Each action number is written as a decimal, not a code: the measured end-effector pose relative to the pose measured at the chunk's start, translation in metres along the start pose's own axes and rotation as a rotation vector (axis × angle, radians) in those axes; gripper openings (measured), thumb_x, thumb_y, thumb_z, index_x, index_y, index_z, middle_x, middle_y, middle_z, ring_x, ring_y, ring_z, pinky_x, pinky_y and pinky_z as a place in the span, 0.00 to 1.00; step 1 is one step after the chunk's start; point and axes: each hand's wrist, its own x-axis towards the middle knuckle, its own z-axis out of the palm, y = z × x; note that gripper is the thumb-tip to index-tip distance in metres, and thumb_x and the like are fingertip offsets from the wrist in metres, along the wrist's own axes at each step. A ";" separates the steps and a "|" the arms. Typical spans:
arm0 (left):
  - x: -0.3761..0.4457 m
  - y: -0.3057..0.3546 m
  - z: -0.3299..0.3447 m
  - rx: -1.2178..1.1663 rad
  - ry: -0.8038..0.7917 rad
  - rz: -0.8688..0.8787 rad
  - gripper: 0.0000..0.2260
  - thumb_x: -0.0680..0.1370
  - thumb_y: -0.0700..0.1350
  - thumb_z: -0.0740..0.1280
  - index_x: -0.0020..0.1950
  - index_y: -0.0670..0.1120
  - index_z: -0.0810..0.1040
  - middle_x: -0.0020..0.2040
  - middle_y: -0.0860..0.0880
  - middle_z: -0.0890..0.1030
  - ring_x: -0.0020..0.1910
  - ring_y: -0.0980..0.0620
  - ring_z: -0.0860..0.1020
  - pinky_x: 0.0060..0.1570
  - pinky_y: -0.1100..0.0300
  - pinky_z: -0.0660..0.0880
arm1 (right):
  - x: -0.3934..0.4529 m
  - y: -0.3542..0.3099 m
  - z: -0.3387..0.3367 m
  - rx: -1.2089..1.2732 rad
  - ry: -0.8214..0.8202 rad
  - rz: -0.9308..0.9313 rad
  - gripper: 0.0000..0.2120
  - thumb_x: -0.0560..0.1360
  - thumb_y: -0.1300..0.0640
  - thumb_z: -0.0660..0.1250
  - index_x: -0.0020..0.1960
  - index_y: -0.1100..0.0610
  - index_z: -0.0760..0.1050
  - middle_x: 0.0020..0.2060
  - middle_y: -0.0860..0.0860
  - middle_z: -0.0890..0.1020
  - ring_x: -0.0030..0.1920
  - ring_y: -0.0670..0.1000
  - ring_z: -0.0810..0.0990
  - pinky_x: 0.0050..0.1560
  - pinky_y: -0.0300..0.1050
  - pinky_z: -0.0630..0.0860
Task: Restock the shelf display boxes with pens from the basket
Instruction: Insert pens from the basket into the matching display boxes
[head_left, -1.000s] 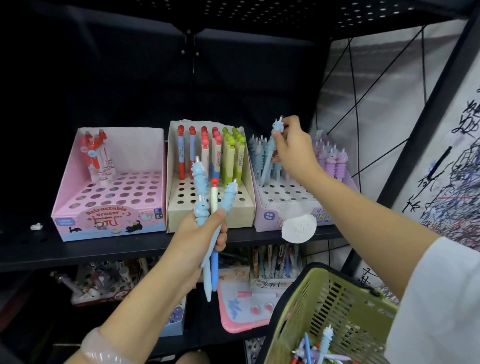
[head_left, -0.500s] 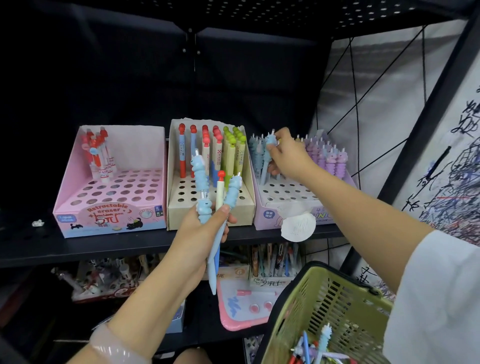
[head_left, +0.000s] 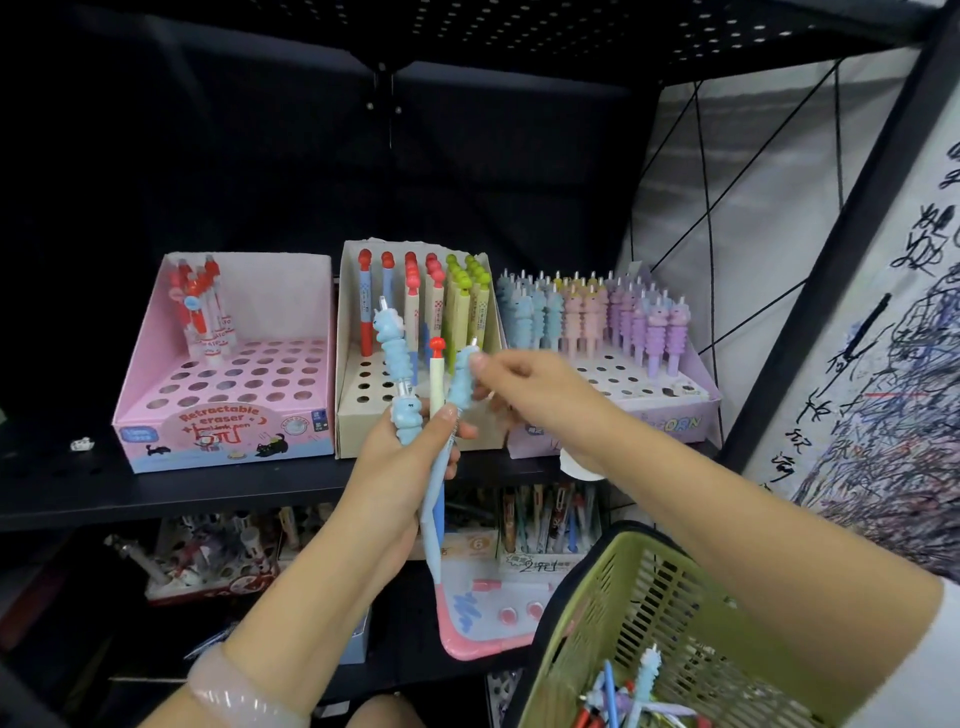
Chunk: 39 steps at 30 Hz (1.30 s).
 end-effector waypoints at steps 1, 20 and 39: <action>0.000 -0.001 0.002 0.004 0.001 -0.002 0.03 0.78 0.42 0.63 0.49 0.45 0.76 0.30 0.53 0.82 0.27 0.60 0.74 0.28 0.67 0.74 | -0.005 0.000 0.004 0.072 -0.057 0.019 0.12 0.78 0.48 0.62 0.40 0.51 0.77 0.38 0.49 0.80 0.39 0.46 0.78 0.42 0.41 0.77; -0.006 0.000 -0.004 -0.035 -0.043 -0.105 0.05 0.79 0.42 0.61 0.51 0.41 0.73 0.27 0.49 0.76 0.21 0.56 0.67 0.21 0.66 0.67 | 0.063 0.038 -0.059 -0.474 0.508 -0.111 0.12 0.81 0.52 0.56 0.53 0.62 0.68 0.43 0.62 0.80 0.42 0.61 0.80 0.46 0.58 0.77; -0.007 0.001 -0.008 -0.016 -0.034 -0.050 0.03 0.80 0.40 0.60 0.49 0.43 0.72 0.30 0.49 0.79 0.22 0.56 0.69 0.22 0.66 0.68 | 0.014 -0.004 -0.003 -0.266 0.172 -0.181 0.09 0.77 0.51 0.63 0.48 0.55 0.78 0.36 0.44 0.77 0.36 0.39 0.74 0.38 0.31 0.71</action>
